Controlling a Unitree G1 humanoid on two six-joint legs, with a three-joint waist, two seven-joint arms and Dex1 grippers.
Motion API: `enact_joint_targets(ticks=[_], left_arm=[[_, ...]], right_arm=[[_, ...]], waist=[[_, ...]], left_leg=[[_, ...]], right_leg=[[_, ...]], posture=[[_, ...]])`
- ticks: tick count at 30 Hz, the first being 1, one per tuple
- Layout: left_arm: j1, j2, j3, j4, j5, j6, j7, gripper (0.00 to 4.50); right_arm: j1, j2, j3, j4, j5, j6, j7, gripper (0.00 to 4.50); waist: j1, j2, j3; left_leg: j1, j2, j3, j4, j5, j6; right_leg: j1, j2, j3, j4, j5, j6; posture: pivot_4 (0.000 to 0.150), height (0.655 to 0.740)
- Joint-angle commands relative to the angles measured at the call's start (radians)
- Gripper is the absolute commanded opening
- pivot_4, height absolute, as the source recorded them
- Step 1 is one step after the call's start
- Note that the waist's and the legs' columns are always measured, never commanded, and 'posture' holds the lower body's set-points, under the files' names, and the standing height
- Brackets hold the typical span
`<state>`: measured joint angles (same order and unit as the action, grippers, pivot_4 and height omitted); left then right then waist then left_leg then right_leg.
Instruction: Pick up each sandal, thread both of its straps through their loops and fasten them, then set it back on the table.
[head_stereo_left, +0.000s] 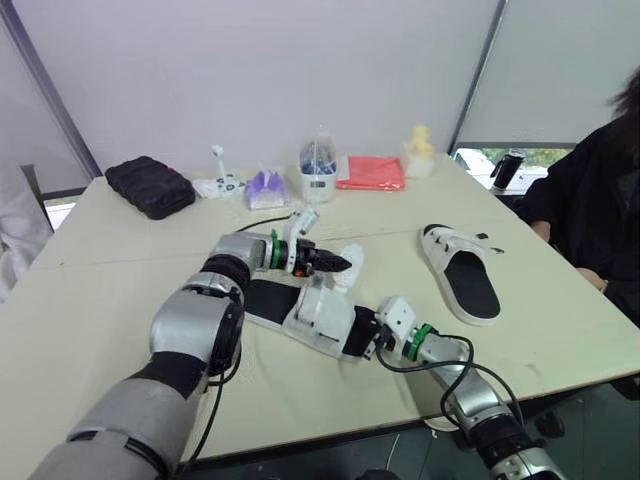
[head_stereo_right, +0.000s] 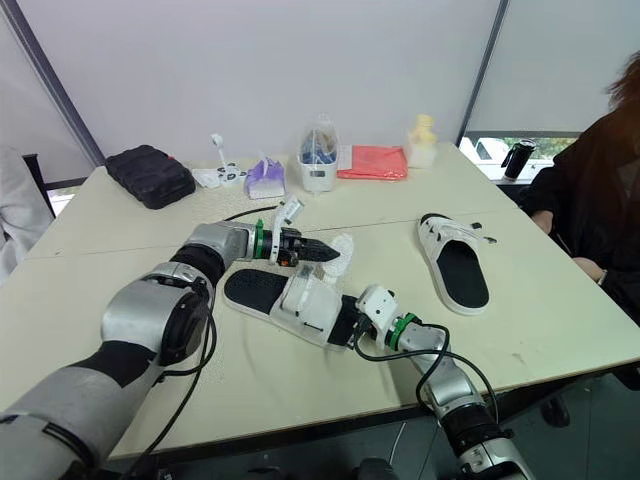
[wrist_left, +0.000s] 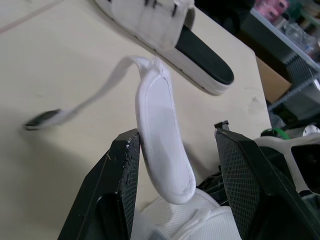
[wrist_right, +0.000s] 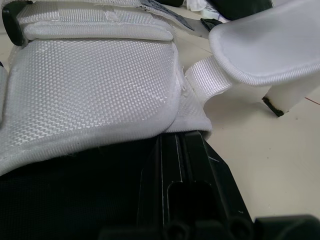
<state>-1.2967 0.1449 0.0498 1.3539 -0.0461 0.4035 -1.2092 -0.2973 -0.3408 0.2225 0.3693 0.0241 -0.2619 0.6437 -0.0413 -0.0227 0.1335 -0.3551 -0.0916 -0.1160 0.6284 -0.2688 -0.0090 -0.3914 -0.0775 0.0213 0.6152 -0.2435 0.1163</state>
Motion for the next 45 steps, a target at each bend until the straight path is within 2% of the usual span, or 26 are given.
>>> enact_joint_targets(ticks=[1,5,11,15,18,21,27,32,34,37,40,42,45], left_arm=[[-0.012,-0.016,0.020,-0.017,-0.004,-0.016,0.024,2.39],[-0.027,-0.048,0.060,-0.013,-0.027,-0.022,0.068,2.39],[-0.039,-0.091,0.067,-0.005,-0.014,-0.030,0.057,2.39],[-0.061,-0.116,0.117,-0.003,-0.045,-0.034,0.115,2.39],[-0.065,-0.121,0.122,-0.004,-0.032,-0.049,0.124,1.52],[-0.060,-0.111,0.100,-0.004,-0.010,-0.056,0.094,0.02],[-0.067,-0.084,0.104,-0.012,-0.009,-0.047,0.028,0.02],[-0.113,-0.054,0.243,-0.029,-0.133,-0.040,0.109,0.02],[-0.120,-0.046,0.264,-0.046,-0.146,-0.085,0.129,0.02],[-0.057,-0.052,0.166,-0.137,-0.064,-0.344,0.080,0.02],[0.213,-0.036,-0.045,-0.435,0.027,-0.807,-0.109,0.02],[0.384,0.003,-0.141,-0.609,0.016,-1.048,-0.204,0.02],[0.479,0.059,-0.190,-0.666,0.001,-1.345,-0.184,0.02]], right_arm=[[0.079,-0.001,0.083,0.110,-0.075,0.099,0.041,0.00],[0.122,-0.008,0.084,0.065,-0.076,0.109,0.029,0.00],[0.190,-0.011,0.079,-0.015,-0.076,0.142,-0.012,0.00],[0.220,-0.014,0.079,-0.054,-0.074,0.164,-0.030,0.00],[0.230,-0.015,0.080,-0.066,-0.074,0.173,-0.037,0.00],[0.229,-0.017,0.078,-0.067,-0.072,0.177,-0.038,0.00],[0.186,-0.022,0.074,-0.024,-0.071,0.166,-0.020,0.00],[0.149,-0.024,0.074,0.011,-0.073,0.154,-0.002,0.00],[0.143,-0.025,0.073,0.019,-0.074,0.151,0.003,0.00],[0.142,-0.039,0.072,0.035,-0.081,0.137,0.009,0.00],[0.148,-0.054,0.073,0.041,-0.079,0.130,0.026,0.00],[0.143,-0.059,0.077,0.055,-0.079,0.124,0.037,0.00],[0.123,-0.059,0.076,0.079,-0.078,0.118,0.047,0.00]], waist=[[-0.001,0.000,0.000],[0.001,0.000,0.000],[0.006,0.000,0.000],[0.010,0.000,0.000],[0.012,0.000,0.000],[0.016,0.000,0.000],[0.022,0.000,0.000],[0.019,0.000,0.003],[0.020,0.000,0.007],[0.020,0.000,0.009],[0.020,0.003,0.008],[0.023,0.004,0.007],[0.029,0.004,0.005]], left_leg=[[0.000,0.000,0.000,0.000,0.000,0.000],[0.000,0.000,0.000,0.000,0.000,0.000],[-0.001,0.000,0.000,0.000,-0.002,0.001],[-0.001,0.000,0.000,0.000,-0.005,0.001],[-0.001,0.000,0.000,0.000,-0.007,0.001],[-0.001,0.000,0.000,0.000,-0.008,0.001],[0.000,0.000,0.001,0.000,-0.008,0.001],[0.000,0.000,0.001,0.001,-0.007,0.001],[0.000,0.000,0.001,0.002,-0.007,0.000],[-0.001,0.000,0.001,0.003,-0.006,-0.001],[-0.001,0.001,0.002,0.001,-0.006,-0.002],[0.000,0.002,0.003,-0.001,-0.005,-0.004],[0.000,0.003,0.003,-0.001,-0.006,-0.003]], right_leg=[[0.000,0.000,0.000,0.000,0.000,0.000],[0.000,0.000,0.000,0.000,0.000,0.000],[0.000,-0.001,0.000,-0.001,-0.002,0.003],[-0.001,-0.001,0.000,-0.001,-0.005,0.002],[-0.001,-0.001,0.000,-0.001,-0.006,0.002],[-0.001,-0.001,0.000,-0.001,-0.007,0.002],[-0.001,0.000,0.000,0.000,-0.007,0.002],[-0.001,0.000,0.000,0.000,-0.006,0.001],[-0.002,0.000,0.000,0.001,-0.006,0.001],[-0.002,0.000,0.000,0.003,-0.006,0.000],[-0.003,-0.002,0.002,0.003,-0.005,-0.001],[-0.004,-0.002,0.003,0.002,-0.004,-0.003],[-0.003,-0.002,0.003,0.000,-0.004,-0.006]], posture=[[0.150,0.7400],[0.150,0.7400],[0.150,0.7400],[0.150,0.7400],[0.150,0.7400],[0.150,0.7400],[0.150,0.7400],[0.150,0.7400],[0.150,0.7400],[0.150,0.7400],[0.150,0.7400],[0.150,0.7400],[0.150,0.7400]])
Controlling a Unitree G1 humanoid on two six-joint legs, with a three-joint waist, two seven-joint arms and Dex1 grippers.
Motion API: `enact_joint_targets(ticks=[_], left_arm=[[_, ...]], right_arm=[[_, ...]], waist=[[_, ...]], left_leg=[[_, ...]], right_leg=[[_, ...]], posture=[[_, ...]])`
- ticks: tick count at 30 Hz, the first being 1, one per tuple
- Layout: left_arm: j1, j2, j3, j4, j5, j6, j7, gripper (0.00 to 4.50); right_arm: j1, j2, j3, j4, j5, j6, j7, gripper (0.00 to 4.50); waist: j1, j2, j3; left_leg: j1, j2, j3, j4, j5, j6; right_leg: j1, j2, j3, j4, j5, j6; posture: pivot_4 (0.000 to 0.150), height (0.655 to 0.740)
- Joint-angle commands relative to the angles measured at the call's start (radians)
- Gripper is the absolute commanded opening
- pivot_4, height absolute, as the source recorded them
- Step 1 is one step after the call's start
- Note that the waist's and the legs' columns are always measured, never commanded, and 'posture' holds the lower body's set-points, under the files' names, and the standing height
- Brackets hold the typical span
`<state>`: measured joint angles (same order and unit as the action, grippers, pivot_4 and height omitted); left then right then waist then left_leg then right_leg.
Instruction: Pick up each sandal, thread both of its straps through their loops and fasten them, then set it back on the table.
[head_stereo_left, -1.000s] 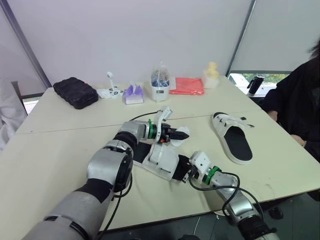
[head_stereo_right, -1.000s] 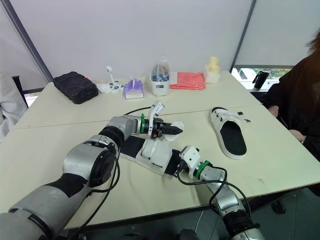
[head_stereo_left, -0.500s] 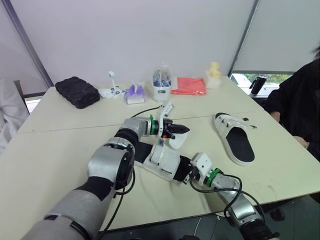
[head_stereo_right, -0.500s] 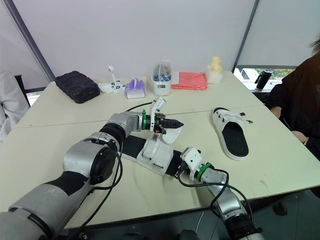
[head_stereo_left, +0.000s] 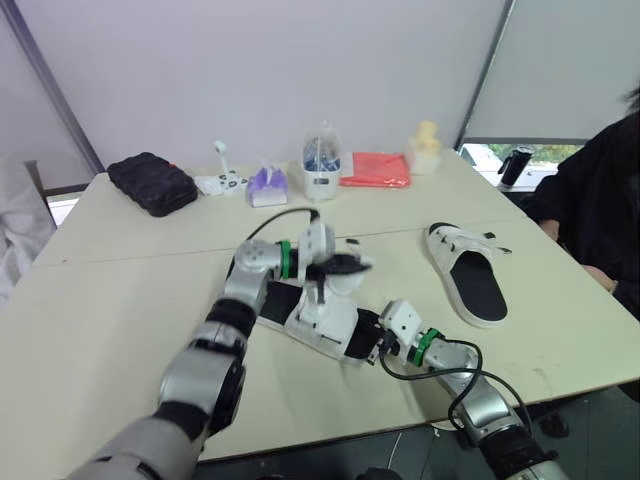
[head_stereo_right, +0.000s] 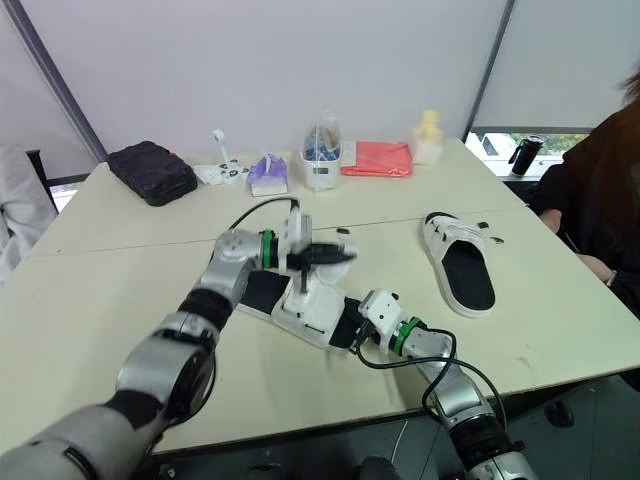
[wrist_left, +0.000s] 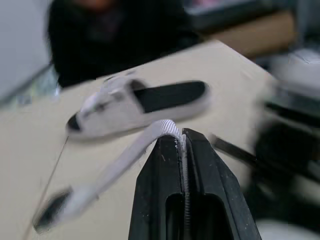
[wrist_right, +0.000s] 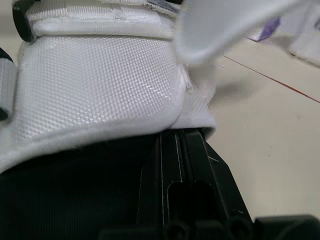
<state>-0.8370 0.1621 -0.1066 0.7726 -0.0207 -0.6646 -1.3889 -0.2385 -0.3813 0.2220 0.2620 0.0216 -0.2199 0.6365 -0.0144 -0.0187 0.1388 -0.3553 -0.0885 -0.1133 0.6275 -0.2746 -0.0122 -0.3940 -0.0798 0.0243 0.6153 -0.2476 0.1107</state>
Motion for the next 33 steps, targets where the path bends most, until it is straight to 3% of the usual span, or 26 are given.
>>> enact_joint_targets(ticks=[1,4,6,9,13,16,20,24,26,30,32,33], left_arm=[[0.023,0.060,-0.038,-0.063,-0.011,-0.419,0.034,0.02],[-0.015,0.111,-0.039,0.044,0.049,-0.781,0.141,0.02],[-0.020,0.149,-0.021,0.001,0.146,-0.931,0.227,0.02],[-0.006,0.207,0.026,-0.059,0.421,-0.950,0.421,0.02],[0.004,0.273,0.069,-0.095,0.905,-0.950,0.836,0.02],[-0.004,0.303,0.033,-0.060,1.123,-0.913,1.107,0.02],[-0.005,0.346,-0.070,-0.033,1.212,-0.927,1.311,1.44],[0.022,0.384,-0.154,0.015,1.139,-0.943,1.363,3.43],[0.030,0.401,-0.183,0.074,1.035,-0.919,1.353,4.36],[0.008,0.443,-0.267,0.226,0.687,-0.849,1.218,4.48],[0.068,0.503,-0.348,0.084,0.275,-0.612,0.894,4.48],[0.115,0.545,-0.358,-0.059,0.050,-0.399,0.681,4.48]], right_arm=[[0.055,-0.017,0.076,0.197,-0.076,0.072,0.057,0.00],[0.022,-0.008,0.080,0.238,-0.080,0.058,0.069,0.00],[0.003,-0.003,0.083,0.261,-0.082,0.050,0.077,0.00],[-0.017,0.000,0.084,0.290,-0.082,0.037,0.085,0.00],[-0.030,0.003,0.088,0.312,-0.085,0.027,0.093,0.00],[-0.036,0.002,0.089,0.323,-0.085,0.021,0.096,0.00],[-0.041,-0.002,0.091,0.334,-0.086,0.014,0.099,0.00],[-0.068,-0.002,0.087,0.363,-0.096,-0.031,0.084,0.00],[-0.088,-0.004,0.090,0.377,-0.108,-0.072,0.072,0.00],[-0.116,-0.001,0.087,0.400,-0.118,-0.118,0.056,0.00],[-0.119,-0.003,0.086,0.411,-0.117,-0.127,0.056,0.00],[-0.121,-0.004,0.086,0.418,-0.117,-0.132,0.056,0.00]], waist=[[0.002,0.000,0.000],[0.001,-0.001,0.000],[-0.001,-0.001,0.000],[-0.005,-0.001,0.000],[-0.004,0.000,0.000],[0.001,0.000,0.000],[0.004,-0.001,-0.001],[0.004,-0.001,-0.009],[0.003,0.000,-0.011],[0.001,0.001,-0.011],[-0.001,0.002,-0.011],[-0.007,0.003,-0.010]], left_leg=[[0.000,0.000,0.000,0.001,0.000,0.000],[0.000,0.000,0.000,0.003,0.000,0.001],[0.000,0.000,0.000,0.002,0.000,0.001],[-0.001,0.000,0.000,0.000,0.000,0.001],[0.001,0.000,0.000,0.000,0.000,0.001],[0.006,0.000,-0.001,0.000,0.000,0.001],[0.016,0.000,-0.002,0.000,0.000,0.002],[0.019,-0.001,-0.003,0.001,0.000,0.002],[0.020,-0.001,-0.003,0.001,0.000,0.002],[0.020,-0.001,-0.003,0.001,0.000,0.002],[0.018,-0.001,-0.003,0.002,0.000,0.002],[0.018,0.000,-0.003,0.002,0.000,0.002]], right_leg=[[0.000,0.000,0.000,0.000,0.001,-0.001],[0.001,0.000,0.000,-0.001,0.000,-0.003],[0.000,0.000,0.000,-0.001,0.000,-0.003],[-0.002,0.001,0.000,0.000,0.001,-0.002],[-0.002,0.003,0.000,0.000,0.001,-0.001],[0.003,0.004,0.000,0.001,0.001,-0.001],[0.011,0.004,-0.001,0.001,-0.002,0.004],[0.019,0.002,-0.002,0.000,-0.003,0.005],[0.019,0.002,-0.002,0.000,-0.003,0.005],[0.019,0.002,-0.003,0.001,-0.003,0.005],[0.018,0.002,-0.003,0.001,-0.003,0.005],[0.017,0.002,-0.003,0.001,-0.003,0.005]], posture=[[0.150,0.7400],[0.150,0.7400],[0.150,0.7400],[0.150,0.7400],[0.150,0.7400],[0.150,0.7400],[0.150,0.7400],[0.150,0.7400],[0.150,0.7400],[0.150,0.7400],[0.150,0.7400],[0.150,0.7400]])
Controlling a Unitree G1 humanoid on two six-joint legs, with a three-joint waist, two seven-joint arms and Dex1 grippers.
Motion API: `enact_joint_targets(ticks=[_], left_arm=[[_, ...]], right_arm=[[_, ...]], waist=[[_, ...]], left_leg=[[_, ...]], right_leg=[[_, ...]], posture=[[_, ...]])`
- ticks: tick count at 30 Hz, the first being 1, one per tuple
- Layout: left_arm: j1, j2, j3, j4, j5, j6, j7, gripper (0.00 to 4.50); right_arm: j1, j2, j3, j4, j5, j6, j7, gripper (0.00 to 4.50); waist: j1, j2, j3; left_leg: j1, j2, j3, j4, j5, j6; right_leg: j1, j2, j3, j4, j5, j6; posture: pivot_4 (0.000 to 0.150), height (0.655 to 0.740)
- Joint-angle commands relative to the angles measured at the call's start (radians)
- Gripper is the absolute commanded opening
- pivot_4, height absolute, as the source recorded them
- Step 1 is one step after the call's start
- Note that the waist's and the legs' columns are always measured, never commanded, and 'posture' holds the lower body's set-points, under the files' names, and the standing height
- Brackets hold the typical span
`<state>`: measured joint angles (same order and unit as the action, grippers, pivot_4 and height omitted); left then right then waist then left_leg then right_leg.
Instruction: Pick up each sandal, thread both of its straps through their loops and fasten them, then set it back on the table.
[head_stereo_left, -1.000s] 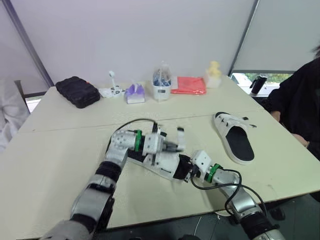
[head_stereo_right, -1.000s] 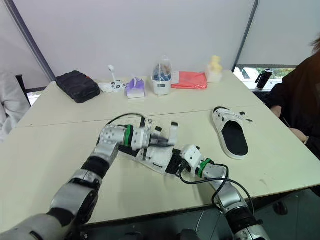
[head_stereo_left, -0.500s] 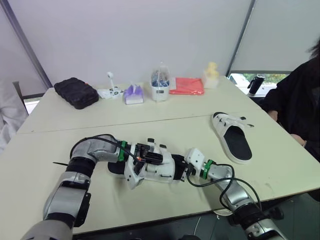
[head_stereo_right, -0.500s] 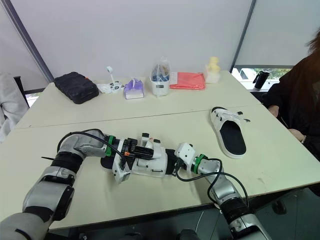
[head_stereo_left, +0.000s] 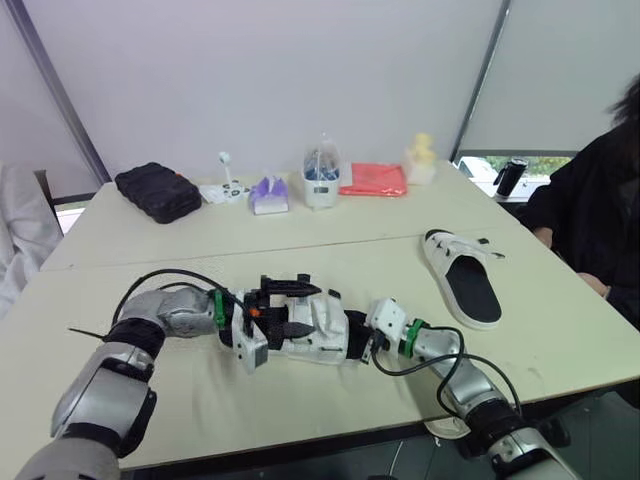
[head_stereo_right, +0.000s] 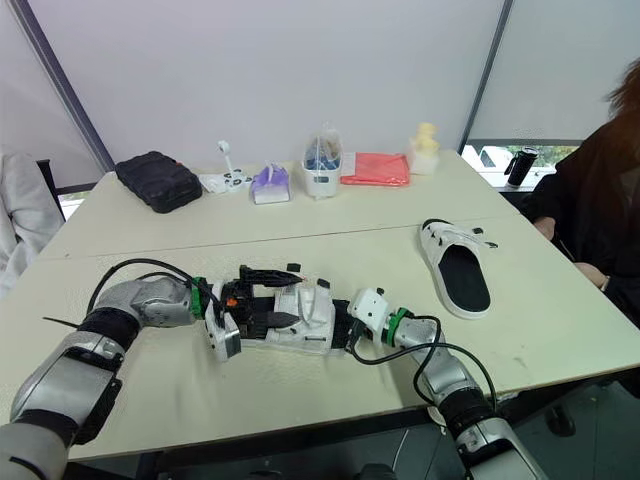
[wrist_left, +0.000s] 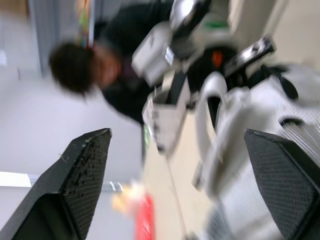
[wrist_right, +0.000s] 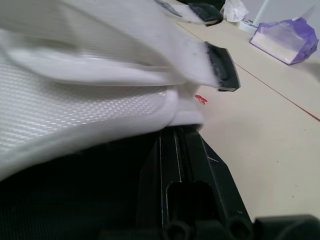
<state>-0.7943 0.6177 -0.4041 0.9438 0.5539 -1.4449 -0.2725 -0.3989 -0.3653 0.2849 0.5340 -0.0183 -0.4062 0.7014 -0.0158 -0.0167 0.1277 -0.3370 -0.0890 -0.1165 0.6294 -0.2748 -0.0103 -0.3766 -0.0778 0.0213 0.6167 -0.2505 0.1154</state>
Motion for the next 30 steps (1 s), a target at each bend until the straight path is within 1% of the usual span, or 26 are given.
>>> enact_joint_targets(ticks=[1,2,3,5,6,7,9,11,13,14,17,20,24,27,30], left_arm=[[0.110,0.133,-0.051,-0.386,-0.718,0.616,-0.603,4.48],[0.130,0.185,-0.032,-0.541,-0.897,0.906,-0.730,4.48],[0.136,0.234,-0.008,-0.669,-1.047,1.153,-0.815,4.48],[0.114,0.305,0.047,-0.822,-1.257,1.535,-0.881,4.48],[0.097,0.321,0.075,-0.849,-1.316,1.666,-0.889,4.48],[0.078,0.309,0.106,-0.845,-1.333,1.735,-0.878,4.48],[0.034,0.250,0.161,-0.784,-1.334,1.840,-0.812,4.48],[-0.017,0.148,0.210,-0.688,-1.313,1.924,-0.693,4.48],[-0.061,0.062,0.243,-0.625,-1.310,2.043,-0.609,4.48],[-0.079,0.030,0.252,-0.611,-1.328,2.115,-0.601,4.48],[-0.143,-0.055,0.244,-0.548,-1.337,2.270,-0.661,4.48],[-0.215,-0.123,0.187,-0.397,-1.236,2.271,-0.764,4.48],[-0.280,-0.190,0.111,-0.198,-1.071,2.143,-0.901,4.48],[-0.306,-0.225,0.058,-0.109,-0.960,2.048,-0.995,4.48],[-0.312,-0.256,0.029,-0.062,-0.873,1.967,-1.049,4.48]], right_arm=[[0.038,-0.021,0.025,0.155,-0.078,0.050,-0.008,0.00],[0.036,-0.021,0.028,0.164,-0.078,0.046,-0.007,0.00],[0.035,-0.021,0.029,0.173,-0.078,0.042,-0.005,0.00],[0.030,-0.020,0.031,0.186,-0.079,0.036,-0.004,0.00],[0.028,-0.018,0.032,0.191,-0.078,0.033,-0.004,0.00],[0.024,-0.016,0.032,0.196,-0.078,0.031,-0.004,0.00],[0.014,-0.007,0.033,0.208,-0.077,0.030,-0.005,0.00],[0.004,0.000,0.035,0.219,-0.078,0.028,-0.006,0.00],[-0.001,0.004,0.037,0.225,-0.078,0.026,-0.006,0.00],[-0.003,0.006,0.037,0.228,-0.079,0.026,-0.005,0.00],[-0.006,0.009,0.040,0.235,-0.082,0.025,-0.004,0.00],[-0.011,0.016,0.043,0.240,-0.085,0.027,-0.008,0.00],[-0.013,0.025,0.044,0.237,-0.088,0.031,-0.015,0.00],[-0.010,0.029,0.042,0.234,-0.088,0.033,-0.024,0.00],[-0.001,0.033,0.042,0.224,-0.087,0.036,-0.033,0.00]], waist=[[-0.006,0.003,0.003],[-0.007,0.004,0.005],[-0.008,0.003,0.008],[-0.006,0.001,0.010],[-0.005,0.000,0.011],[-0.004,0.000,0.011],[-0.003,0.000,0.011],[-0.003,0.000,0.011],[-0.003,-0.002,0.011],[-0.005,-0.004,0.011],[-0.012,-0.006,0.010],[-0.017,-0.006,0.010],[-0.028,-0.003,0.011],[-0.029,-0.003,0.011],[-0.028,-0.004,0.011]], left_leg=[[-0.001,0.000,0.001,0.000,0.000,0.000],[-0.001,0.000,0.001,0.000,0.000,0.000],[-0.002,0.000,0.001,0.000,0.000,0.000],[-0.002,0.001,-0.001,0.002,0.000,0.000],[-0.001,0.001,-0.002,0.002,0.000,0.000],[-0.001,0.000,-0.002,0.002,0.000,0.000],[0.001,0.000,-0.002,0.002,0.000,0.000],[0.004,0.000,-0.004,0.001,0.000,0.000],[0.005,0.000,-0.005,0.002,0.000,0.000],[0.004,0.000,-0.006,0.001,0.000,0.000],[0.000,0.000,-0.007,0.001,0.000,-0.001],[-0.001,0.000,-0.007,0.001,0.001,-0.002],[-0.001,0.000,-0.007,0.000,0.001,-0.002],[-0.001,0.000,-0.008,-0.001,0.001,-0.003],[-0.002,0.000,-0.009,-0.001,0.001,-0.003]], right_leg=[[-0.001,-0.001,0.001,0.000,0.000,-0.001],[-0.002,-0.001,0.001,0.001,0.001,-0.003],[-0.002,-0.001,0.001,0.001,0.000,-0.006],[-0.004,0.000,0.001,0.005,-0.004,-0.009],[-0.005,0.000,0.001,0.005,-0.006,-0.010],[-0.004,0.001,0.001,0.005,-0.007,-0.009],[-0.002,0.001,0.001,0.004,-0.008,-0.008],[0.003,0.001,0.002,0.004,-0.008,-0.008],[0.003,0.002,0.001,0.004,-0.008,-0.008],[0.002,0.002,0.001,0.004,-0.008,-0.008],[-0.001,0.006,0.002,0.004,-0.007,-0.008],[-0.005,0.007,0.001,0.004,-0.004,-0.007],[-0.002,0.007,0.001,0.003,-0.005,-0.009],[-0.003,0.006,0.001,0.003,-0.005,-0.009],[-0.003,0.006,0.002,0.002,-0.005,-0.010]], posture=[[0.150,0.7400],[0.150,0.7400],[0.150,0.7400],[0.150,0.7400],[0.150,0.7400],[0.150,0.7400],[0.150,0.7400],[0.150,0.7400],[0.150,0.7400],[0.150,0.7400],[0.150,0.7400],[0.150,0.7400],[0.150,0.7400],[0.150,0.7400],[0.150,0.7400]])
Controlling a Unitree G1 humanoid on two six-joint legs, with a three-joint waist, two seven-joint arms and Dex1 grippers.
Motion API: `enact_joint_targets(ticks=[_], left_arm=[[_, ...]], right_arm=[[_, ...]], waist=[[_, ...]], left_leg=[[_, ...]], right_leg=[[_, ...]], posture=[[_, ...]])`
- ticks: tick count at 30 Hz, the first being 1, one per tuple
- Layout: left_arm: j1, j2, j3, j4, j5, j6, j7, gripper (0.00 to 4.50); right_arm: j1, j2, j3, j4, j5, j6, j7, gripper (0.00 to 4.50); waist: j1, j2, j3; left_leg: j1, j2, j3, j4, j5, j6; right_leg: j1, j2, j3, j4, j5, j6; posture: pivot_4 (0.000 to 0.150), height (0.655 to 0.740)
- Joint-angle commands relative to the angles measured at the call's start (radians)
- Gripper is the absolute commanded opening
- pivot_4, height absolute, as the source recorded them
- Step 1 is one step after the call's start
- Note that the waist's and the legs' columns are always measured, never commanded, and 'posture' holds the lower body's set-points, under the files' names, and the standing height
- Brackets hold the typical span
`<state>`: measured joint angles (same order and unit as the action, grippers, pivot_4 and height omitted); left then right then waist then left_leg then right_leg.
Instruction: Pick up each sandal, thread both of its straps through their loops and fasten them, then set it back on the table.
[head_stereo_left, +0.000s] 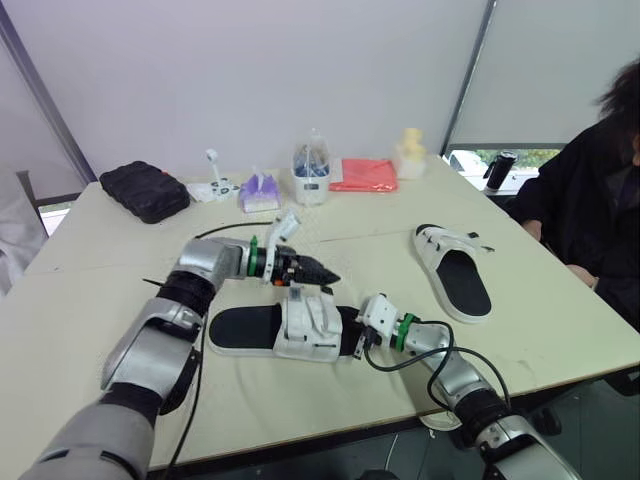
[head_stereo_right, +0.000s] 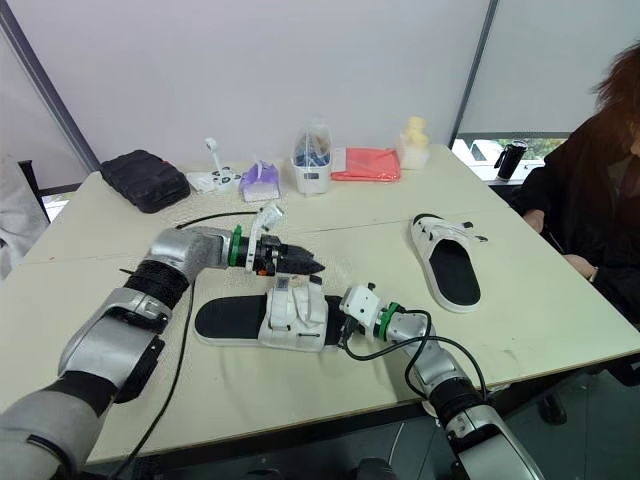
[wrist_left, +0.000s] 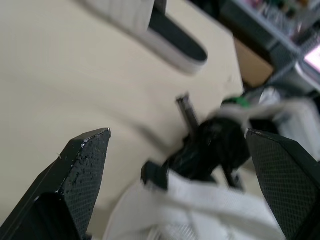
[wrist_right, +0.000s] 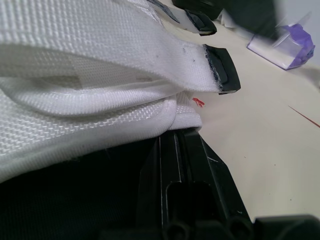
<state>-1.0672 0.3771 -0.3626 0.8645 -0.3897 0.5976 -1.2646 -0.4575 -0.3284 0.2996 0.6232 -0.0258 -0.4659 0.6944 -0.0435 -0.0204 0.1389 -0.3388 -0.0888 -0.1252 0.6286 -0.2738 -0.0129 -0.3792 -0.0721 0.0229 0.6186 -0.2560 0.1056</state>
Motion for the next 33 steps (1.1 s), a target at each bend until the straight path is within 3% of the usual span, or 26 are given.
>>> enact_joint_targets(ticks=[1,6,8,10,16,23,26,29,33], left_arm=[[-0.041,-0.025,-0.009,0.030,0.085,-0.084,-0.070,4.48],[-0.040,-0.059,0.017,0.062,0.137,-0.098,-0.120,4.48],[-0.034,-0.070,0.029,0.064,0.152,-0.106,-0.120,3.94],[-0.030,-0.078,0.041,0.064,0.164,-0.109,-0.120,3.15],[-0.017,-0.092,0.079,0.053,0.189,-0.130,-0.110,0.01],[-0.051,-0.080,0.208,-0.026,0.122,-0.078,-0.108,0.01],[-0.031,-0.052,0.258,-0.191,0.078,-0.060,-0.110,0.01],[0.093,-0.020,0.260,-0.479,0.175,-0.424,-0.001,0.01],[0.147,0.017,0.258,-0.577,0.344,-0.840,0.200,0.01]], right_arm=[[0.060,-0.003,0.027,0.134,-0.079,0.096,-0.028,0.00],[0.066,0.002,0.027,0.129,-0.079,0.099,-0.038,0.00],[0.068,0.003,0.026,0.127,-0.079,0.099,-0.040,0.00],[0.069,0.002,0.026,0.127,-0.078,0.099,-0.041,0.00],[0.070,0.002,0.025,0.130,-0.079,0.099,-0.041,0.00],[0.064,0.003,0.026,0.137,-0.080,0.098,-0.039,0.00],[0.065,0.000,0.026,0.139,-0.080,0.096,-0.038,0.00],[0.074,-0.007,0.024,0.136,-0.079,0.094,-0.034,0.00],[0.083,-0.014,0.026,0.139,-0.078,0.090,-0.021,0.00]], waist=[[0.000,0.000,0.000],[-0.001,0.000,0.000],[0.000,0.000,0.000],[0.000,0.000,0.000],[0.001,0.000,0.000],[-0.001,-0.001,0.001],[-0.002,-0.001,0.002],[-0.002,0.002,0.001],[0.007,0.002,0.001]], left_leg=[[0.000,0.000,0.000,0.000,0.000,0.000],[0.000,0.000,-0.002,0.000,0.000,0.000],[0.000,0.000,-0.002,0.000,0.000,0.000],[0.000,0.000,-0.003,0.000,0.000,0.000],[0.000,0.000,-0.004,0.000,0.000,0.000],[0.000,0.000,-0.004,0.000,0.000,0.000],[-0.001,0.000,-0.005,0.000,0.000,0.000],[0.000,0.000,-0.005,-0.001,-0.001,-0.001],[0.000,0.000,-0.005,-0.002,-0.002,-0.004]], right_leg=[[0.000,0.000,0.000,0.000,0.000,0.000],[0.001,0.000,0.000,-0.001,0.000,0.000],[0.001,0.000,0.000,-0.001,0.000,0.000],[0.001,0.000,0.000,-0.001,0.000,0.000],[0.002,0.000,-0.001,-0.002,0.000,0.000],[0.002,0.000,-0.001,-0.002,0.000,0.000],[0.001,0.000,-0.001,-0.002,0.000,0.000],[0.001,0.000,0.000,-0.002,0.000,0.000],[0.002,0.000,0.000,-0.004,0.001,-0.003]], posture=[[0.150,0.7400],[0.150,0.7400],[0.150,0.7400],[0.150,0.7400],[0.150,0.7400],[0.150,0.7400],[0.150,0.7400],[0.150,0.7400],[0.150,0.7400]])
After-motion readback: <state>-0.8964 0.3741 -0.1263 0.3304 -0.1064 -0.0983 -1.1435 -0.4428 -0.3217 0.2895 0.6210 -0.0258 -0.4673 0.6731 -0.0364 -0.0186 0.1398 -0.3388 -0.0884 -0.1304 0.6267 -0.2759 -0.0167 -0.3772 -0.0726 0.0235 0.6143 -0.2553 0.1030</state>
